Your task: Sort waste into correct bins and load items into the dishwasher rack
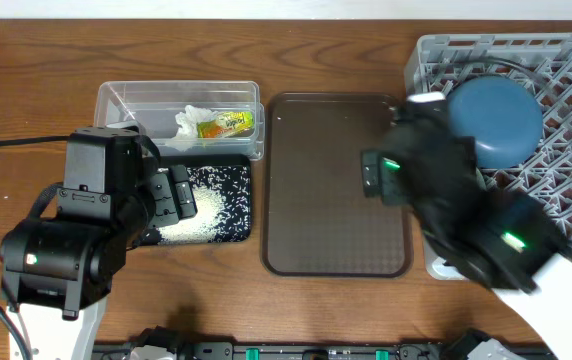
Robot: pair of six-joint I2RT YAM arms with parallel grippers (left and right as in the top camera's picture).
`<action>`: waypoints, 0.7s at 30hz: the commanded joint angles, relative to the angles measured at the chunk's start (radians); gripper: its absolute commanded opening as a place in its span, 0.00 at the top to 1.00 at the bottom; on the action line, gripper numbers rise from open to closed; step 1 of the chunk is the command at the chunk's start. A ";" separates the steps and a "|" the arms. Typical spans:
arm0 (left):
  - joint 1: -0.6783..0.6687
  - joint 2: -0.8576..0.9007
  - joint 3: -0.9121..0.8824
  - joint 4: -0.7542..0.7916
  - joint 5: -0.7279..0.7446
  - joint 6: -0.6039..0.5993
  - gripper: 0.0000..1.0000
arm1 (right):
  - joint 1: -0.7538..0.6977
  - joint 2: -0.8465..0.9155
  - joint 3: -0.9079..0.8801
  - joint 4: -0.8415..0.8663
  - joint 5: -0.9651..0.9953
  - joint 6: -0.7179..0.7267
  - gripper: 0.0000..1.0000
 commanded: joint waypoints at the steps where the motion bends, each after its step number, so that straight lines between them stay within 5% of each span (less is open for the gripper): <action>1: 0.006 0.000 0.006 -0.001 -0.009 -0.002 0.07 | 0.009 -0.088 0.015 -0.005 -0.242 -0.027 0.01; 21: 0.006 0.000 0.006 -0.001 -0.009 -0.002 0.07 | -0.037 -0.374 -0.051 -0.091 0.076 -0.033 0.01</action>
